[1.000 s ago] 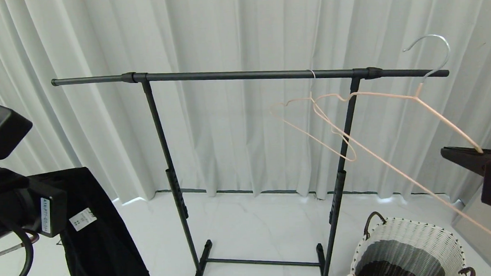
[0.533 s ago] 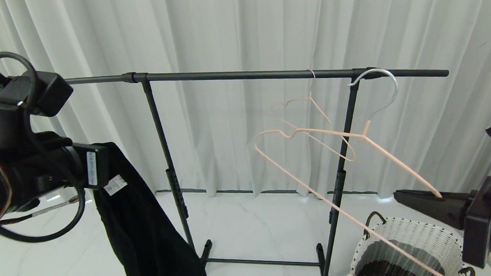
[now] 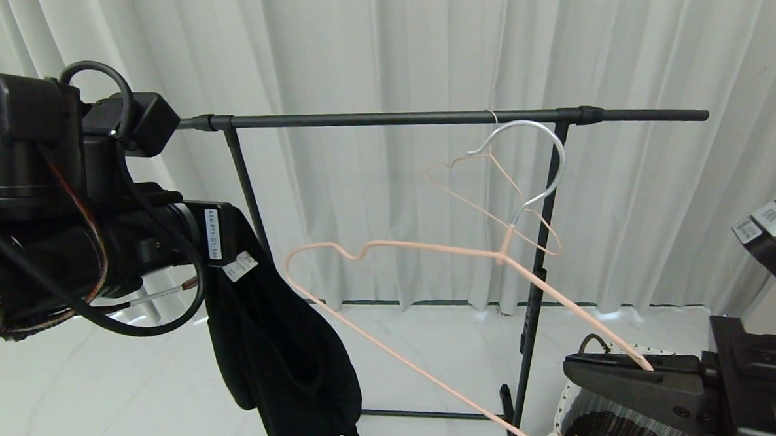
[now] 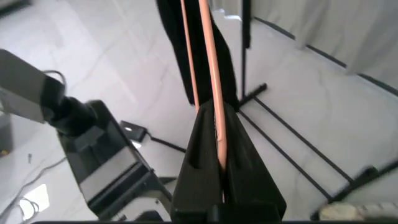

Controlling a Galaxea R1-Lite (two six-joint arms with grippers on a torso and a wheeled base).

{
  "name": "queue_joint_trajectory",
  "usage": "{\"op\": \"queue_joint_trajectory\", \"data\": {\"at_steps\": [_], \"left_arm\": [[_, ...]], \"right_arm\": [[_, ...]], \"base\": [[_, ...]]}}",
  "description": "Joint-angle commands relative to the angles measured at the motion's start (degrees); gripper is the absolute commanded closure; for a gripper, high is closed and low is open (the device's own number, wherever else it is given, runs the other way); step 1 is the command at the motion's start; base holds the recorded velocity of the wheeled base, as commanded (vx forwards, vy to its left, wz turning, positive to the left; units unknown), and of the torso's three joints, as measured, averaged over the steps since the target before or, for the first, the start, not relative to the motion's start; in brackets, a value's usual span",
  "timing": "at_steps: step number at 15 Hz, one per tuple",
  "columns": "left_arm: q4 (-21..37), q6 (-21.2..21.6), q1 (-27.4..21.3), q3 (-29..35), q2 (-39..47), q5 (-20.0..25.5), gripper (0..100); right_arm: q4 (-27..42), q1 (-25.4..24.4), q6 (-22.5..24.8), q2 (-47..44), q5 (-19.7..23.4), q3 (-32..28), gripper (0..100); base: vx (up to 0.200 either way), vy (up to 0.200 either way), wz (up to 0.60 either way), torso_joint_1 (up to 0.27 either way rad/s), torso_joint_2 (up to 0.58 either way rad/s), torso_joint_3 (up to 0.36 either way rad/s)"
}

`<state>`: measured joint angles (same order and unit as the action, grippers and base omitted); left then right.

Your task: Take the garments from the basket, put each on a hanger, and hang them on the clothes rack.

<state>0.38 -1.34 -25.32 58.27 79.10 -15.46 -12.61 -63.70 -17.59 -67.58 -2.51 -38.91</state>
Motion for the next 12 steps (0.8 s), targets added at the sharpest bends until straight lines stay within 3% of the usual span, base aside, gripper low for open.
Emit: {"op": "queue_joint_trajectory", "data": {"at_steps": [1,12], "left_arm": [[-0.03,-0.07,-1.57,0.09,0.08,-0.01,100],[-0.11,-0.07,-3.16,-0.44,-0.53,-0.10,100]], "right_arm": [[-1.37,-0.20,0.01,-3.69,1.11,-0.20,100],[-1.46,-0.29,0.01,-6.95,2.95,-5.12,100]], "base": [[0.000,0.000,0.00,0.000,0.00,0.000],[0.000,0.000,0.00,0.000,0.00,0.000]]}}
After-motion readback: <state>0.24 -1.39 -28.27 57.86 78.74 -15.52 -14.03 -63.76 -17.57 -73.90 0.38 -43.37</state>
